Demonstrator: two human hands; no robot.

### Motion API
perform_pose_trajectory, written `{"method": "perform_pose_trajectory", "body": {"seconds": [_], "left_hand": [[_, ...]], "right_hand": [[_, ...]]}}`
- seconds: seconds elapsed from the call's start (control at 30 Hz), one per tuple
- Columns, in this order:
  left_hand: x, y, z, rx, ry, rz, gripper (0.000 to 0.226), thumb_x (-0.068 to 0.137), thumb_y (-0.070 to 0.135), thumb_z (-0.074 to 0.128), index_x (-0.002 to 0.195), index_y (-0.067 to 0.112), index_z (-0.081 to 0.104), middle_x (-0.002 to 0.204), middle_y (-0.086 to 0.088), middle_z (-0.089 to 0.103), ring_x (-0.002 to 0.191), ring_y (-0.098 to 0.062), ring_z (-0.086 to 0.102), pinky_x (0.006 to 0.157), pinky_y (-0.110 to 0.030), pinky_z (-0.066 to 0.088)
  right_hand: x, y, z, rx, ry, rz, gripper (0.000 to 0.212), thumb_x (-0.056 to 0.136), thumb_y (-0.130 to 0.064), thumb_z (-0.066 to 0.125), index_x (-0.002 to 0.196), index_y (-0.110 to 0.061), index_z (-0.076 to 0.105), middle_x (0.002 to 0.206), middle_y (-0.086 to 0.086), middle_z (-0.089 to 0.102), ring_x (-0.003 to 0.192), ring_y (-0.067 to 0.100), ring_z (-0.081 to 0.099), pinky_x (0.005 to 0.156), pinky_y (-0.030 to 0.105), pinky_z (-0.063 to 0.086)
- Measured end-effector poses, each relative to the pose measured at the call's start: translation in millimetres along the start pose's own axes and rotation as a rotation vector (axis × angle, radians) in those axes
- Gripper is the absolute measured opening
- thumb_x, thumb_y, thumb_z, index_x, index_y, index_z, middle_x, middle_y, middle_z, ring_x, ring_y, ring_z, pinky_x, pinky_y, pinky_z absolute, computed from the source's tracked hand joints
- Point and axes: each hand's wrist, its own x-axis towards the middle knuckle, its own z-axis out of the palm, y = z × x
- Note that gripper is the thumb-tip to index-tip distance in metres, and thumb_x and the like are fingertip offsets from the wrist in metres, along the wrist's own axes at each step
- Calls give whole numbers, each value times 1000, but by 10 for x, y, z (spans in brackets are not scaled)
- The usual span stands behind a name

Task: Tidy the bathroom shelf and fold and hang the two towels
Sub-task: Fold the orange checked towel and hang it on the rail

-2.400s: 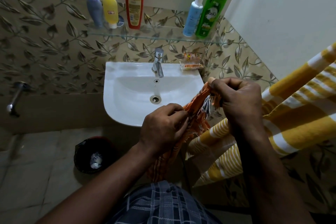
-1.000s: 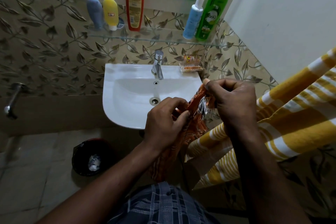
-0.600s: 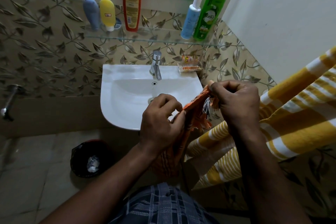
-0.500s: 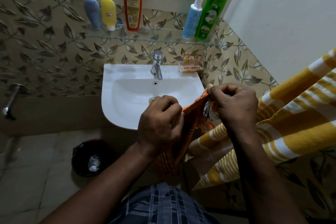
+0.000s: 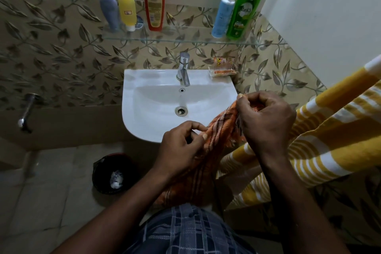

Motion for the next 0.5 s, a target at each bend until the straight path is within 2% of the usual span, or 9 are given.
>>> {"method": "perform_pose_trajectory", "body": {"seconds": [0.13, 0.2, 0.33, 0.5], "left_hand": [[-1, 112, 56, -5, -36, 89, 11, 90, 29, 81, 97, 28, 73, 90, 10, 76, 81, -7, 73, 68, -28, 58], [33, 168, 153, 50, -39, 161, 18, 90, 31, 81, 104, 27, 71, 97, 10, 75, 89, -7, 72, 73, -31, 61], [103, 194, 243, 242, 120, 284, 24, 89, 32, 77, 110, 24, 68, 99, 9, 71, 90, -10, 69, 76, -38, 59], [203, 247, 300, 329, 172, 318, 17, 89, 26, 71, 105, 20, 70, 93, 5, 68, 83, -14, 65, 70, -38, 56]], "right_hand": [[-58, -105, -16, 75, -47, 46, 17, 89, -28, 76, 74, -19, 78, 70, -12, 72, 65, 6, 68, 66, 38, 58], [-71, -160, -18, 123, -63, 71, 19, 89, -26, 77, 70, -25, 76, 65, -13, 71, 62, 3, 68, 64, 32, 58], [-59, -240, -35, 230, -117, 131, 33, 89, -22, 79, 60, -33, 70, 61, -16, 71, 57, 0, 67, 61, 21, 52], [-4, -293, -109, 266, -127, 105, 31, 90, -21, 80, 61, -31, 71, 61, -12, 72, 57, 4, 69, 61, 26, 56]]}}
